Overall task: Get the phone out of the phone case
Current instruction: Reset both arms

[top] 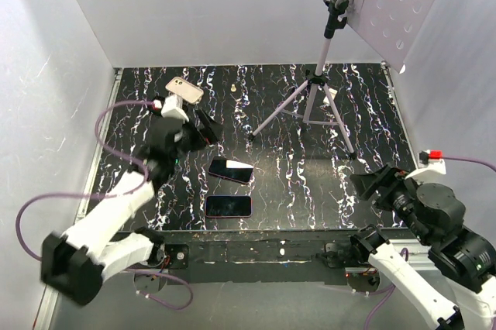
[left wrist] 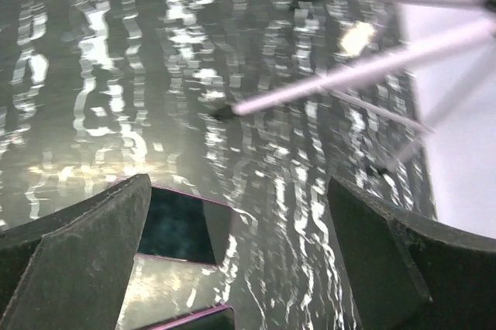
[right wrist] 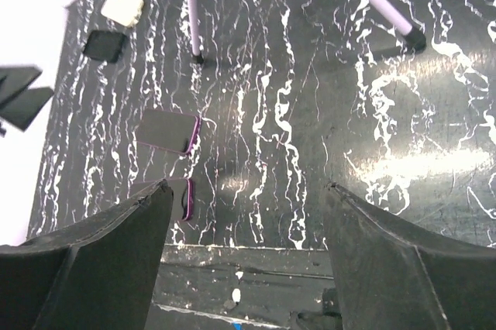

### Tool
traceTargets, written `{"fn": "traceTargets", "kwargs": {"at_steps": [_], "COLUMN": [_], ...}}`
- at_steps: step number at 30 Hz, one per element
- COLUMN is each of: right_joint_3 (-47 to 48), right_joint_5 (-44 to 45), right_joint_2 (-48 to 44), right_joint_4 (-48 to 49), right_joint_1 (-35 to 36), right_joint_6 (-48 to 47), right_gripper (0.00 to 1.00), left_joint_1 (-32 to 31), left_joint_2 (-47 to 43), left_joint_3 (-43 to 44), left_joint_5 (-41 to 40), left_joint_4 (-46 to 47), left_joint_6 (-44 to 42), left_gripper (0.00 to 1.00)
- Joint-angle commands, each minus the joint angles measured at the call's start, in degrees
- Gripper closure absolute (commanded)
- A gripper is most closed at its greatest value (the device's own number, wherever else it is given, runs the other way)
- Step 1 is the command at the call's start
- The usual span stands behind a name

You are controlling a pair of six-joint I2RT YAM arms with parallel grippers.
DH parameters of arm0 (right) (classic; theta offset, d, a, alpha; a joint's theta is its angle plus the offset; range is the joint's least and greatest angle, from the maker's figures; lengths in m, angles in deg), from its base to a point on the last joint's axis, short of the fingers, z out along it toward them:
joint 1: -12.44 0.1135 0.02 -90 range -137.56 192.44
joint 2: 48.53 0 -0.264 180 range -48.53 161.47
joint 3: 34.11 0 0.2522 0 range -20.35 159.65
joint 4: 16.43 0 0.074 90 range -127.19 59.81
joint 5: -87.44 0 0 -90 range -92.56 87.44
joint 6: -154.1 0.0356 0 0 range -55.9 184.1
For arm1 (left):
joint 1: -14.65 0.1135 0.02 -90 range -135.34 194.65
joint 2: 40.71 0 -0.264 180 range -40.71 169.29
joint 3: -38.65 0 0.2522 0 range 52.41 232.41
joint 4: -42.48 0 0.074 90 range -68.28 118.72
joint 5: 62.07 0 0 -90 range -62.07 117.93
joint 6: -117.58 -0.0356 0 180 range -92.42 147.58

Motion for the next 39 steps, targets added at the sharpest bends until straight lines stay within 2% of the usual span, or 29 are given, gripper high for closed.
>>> {"fn": "traceTargets", "kwargs": {"at_steps": [1,4,10,19,39], "right_joint_3": [3.13,3.22,0.5,0.06,-2.58], "right_joint_5": [3.41,1.65,1.39,3.05,4.11], "right_joint_2": [-3.31,-6.12,-14.03,-19.39,-20.63], "right_joint_4": [1.05,3.07,8.16,10.28,12.74], "right_joint_1": [0.1,0.1,0.1,0.1,0.1], "right_joint_6": [-2.47,-4.58,-5.2,-5.29,-3.71], "right_gripper": [0.16,0.15,0.14,0.12,0.1], "left_joint_1": [-10.26,-12.29,-12.82,-12.82,-12.82], "left_joint_2": [-20.36,-27.94,-33.67,-33.5,-31.04], "left_joint_3": [-11.82,-14.03,-13.07,-8.85,-8.32], "left_joint_5": [-15.25,-12.53,-8.57,-8.74,-9.0], "left_joint_4": [17.4,23.58,25.0,23.68,21.75], "left_joint_6": [-7.84,-12.59,-15.42,-18.14,-18.85], "left_gripper": [0.02,0.02,0.02,0.02,0.02]}}
